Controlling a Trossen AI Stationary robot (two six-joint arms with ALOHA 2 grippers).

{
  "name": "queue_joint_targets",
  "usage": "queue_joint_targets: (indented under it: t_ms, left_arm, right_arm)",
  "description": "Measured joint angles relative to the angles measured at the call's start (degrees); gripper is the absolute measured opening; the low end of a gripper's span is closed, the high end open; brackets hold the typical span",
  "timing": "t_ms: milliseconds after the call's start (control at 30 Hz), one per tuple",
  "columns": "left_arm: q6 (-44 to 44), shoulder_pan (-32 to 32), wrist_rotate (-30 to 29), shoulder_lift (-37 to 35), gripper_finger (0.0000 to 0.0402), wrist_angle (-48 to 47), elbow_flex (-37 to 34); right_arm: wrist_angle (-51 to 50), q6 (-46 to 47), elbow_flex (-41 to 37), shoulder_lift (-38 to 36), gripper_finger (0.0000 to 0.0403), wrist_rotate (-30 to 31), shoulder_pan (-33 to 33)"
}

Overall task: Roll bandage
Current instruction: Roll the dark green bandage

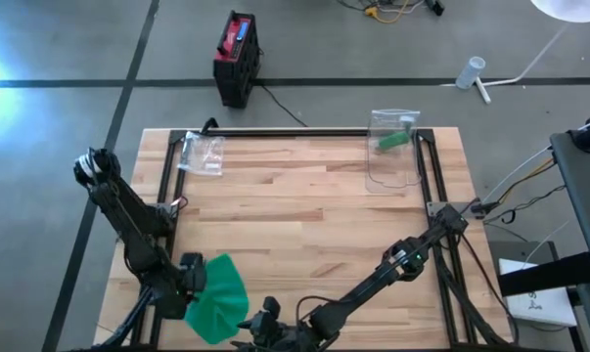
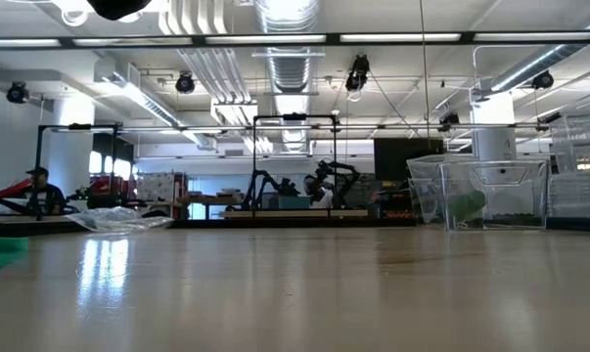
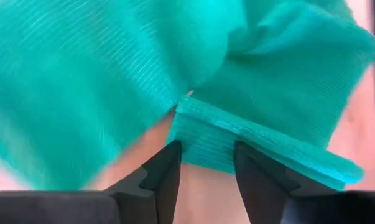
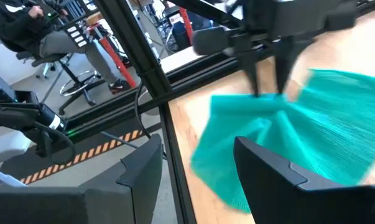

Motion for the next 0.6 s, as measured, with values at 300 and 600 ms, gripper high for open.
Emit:
queue_joint_targets:
  t_ms: [300,600]
  left_arm:
    - [0.5,2.4,6.0,-9.5,0.0122,-3.2,-0.1]
    - [-8.7,-5.8,8.4,-9.8,0.0131,0.2,0.0]
  right_arm:
    - [0.0,0.0,0.0,0.0,0.019,0.5,0.0]
    - [0.0,0.0,0.0,0.0,0.019,1.5,0.0]
